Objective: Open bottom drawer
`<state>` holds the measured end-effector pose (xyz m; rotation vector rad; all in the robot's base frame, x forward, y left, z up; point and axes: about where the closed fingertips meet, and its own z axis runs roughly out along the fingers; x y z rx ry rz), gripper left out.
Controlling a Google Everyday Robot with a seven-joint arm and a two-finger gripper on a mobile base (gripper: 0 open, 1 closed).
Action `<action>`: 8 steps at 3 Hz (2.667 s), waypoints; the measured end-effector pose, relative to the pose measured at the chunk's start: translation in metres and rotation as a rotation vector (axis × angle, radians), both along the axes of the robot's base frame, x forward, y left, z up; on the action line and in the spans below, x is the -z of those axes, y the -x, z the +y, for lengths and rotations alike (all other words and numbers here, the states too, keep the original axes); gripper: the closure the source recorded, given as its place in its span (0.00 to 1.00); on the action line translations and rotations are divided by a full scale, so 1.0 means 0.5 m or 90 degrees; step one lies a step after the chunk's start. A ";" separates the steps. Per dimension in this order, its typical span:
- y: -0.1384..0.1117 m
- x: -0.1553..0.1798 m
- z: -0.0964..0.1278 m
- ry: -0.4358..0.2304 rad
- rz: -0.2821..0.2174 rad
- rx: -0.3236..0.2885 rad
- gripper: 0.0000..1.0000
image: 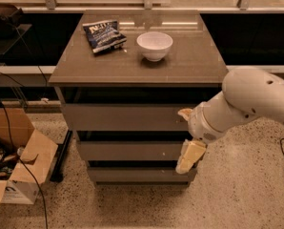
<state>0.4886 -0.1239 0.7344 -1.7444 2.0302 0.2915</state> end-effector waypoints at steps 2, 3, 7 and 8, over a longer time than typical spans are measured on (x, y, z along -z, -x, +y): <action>-0.002 0.032 0.012 0.003 0.013 0.011 0.00; 0.006 0.096 0.023 -0.001 0.050 0.026 0.00; -0.019 0.326 0.070 -0.053 0.119 0.055 0.00; -0.029 0.378 0.084 -0.058 0.137 0.076 0.00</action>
Offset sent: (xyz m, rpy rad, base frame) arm 0.0011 0.0123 -0.0375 -0.0112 0.0515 -0.0447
